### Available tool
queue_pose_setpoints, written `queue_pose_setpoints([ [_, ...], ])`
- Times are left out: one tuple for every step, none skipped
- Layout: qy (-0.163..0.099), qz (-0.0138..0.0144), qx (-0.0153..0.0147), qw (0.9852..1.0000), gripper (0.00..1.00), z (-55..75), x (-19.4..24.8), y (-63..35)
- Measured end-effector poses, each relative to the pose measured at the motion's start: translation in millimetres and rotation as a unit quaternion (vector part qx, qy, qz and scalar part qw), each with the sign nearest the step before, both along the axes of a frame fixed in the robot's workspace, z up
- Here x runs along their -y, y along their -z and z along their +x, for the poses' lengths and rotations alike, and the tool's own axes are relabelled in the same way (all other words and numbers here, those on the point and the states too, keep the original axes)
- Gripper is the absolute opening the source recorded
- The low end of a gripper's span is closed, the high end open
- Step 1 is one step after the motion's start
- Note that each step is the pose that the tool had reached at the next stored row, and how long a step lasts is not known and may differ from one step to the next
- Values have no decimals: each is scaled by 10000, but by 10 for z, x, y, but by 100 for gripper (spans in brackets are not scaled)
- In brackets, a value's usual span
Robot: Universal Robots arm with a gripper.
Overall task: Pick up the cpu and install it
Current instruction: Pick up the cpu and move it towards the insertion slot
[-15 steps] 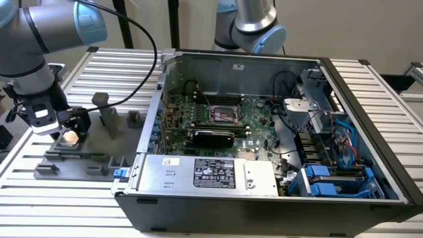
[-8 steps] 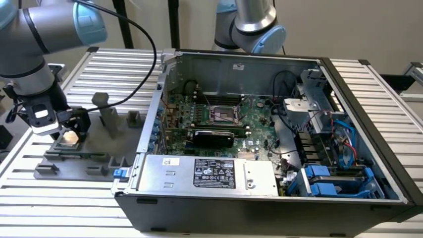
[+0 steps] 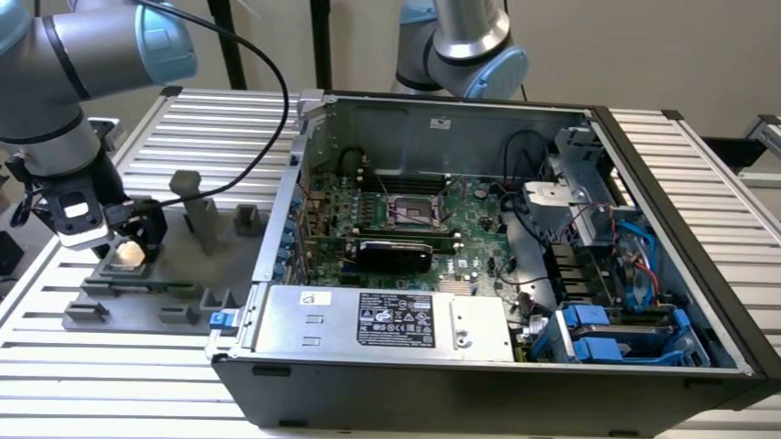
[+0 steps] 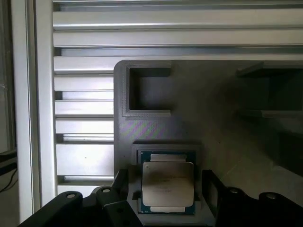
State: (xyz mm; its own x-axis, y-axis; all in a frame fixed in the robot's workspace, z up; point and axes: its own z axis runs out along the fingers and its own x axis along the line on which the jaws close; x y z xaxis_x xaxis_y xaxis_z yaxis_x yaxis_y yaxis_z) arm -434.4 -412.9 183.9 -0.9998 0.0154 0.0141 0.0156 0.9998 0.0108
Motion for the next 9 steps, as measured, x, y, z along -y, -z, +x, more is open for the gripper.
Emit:
queue_pose_setpoints([
  [0,-7,0,10000,73,0,0,0],
  [-1,-11,0,10000,73,0,0,0],
  [-1,-12,0,10000,73,0,0,0],
  [-2,-12,1,10000,73,0,0,0],
  [-2,-13,1,10000,73,0,0,0],
  [-3,-12,2,10000,73,0,0,0],
  [-3,-12,3,10000,73,0,0,0],
  [-3,-12,4,10000,73,0,0,1],
  [-3,-12,5,10000,73,0,0,0],
])
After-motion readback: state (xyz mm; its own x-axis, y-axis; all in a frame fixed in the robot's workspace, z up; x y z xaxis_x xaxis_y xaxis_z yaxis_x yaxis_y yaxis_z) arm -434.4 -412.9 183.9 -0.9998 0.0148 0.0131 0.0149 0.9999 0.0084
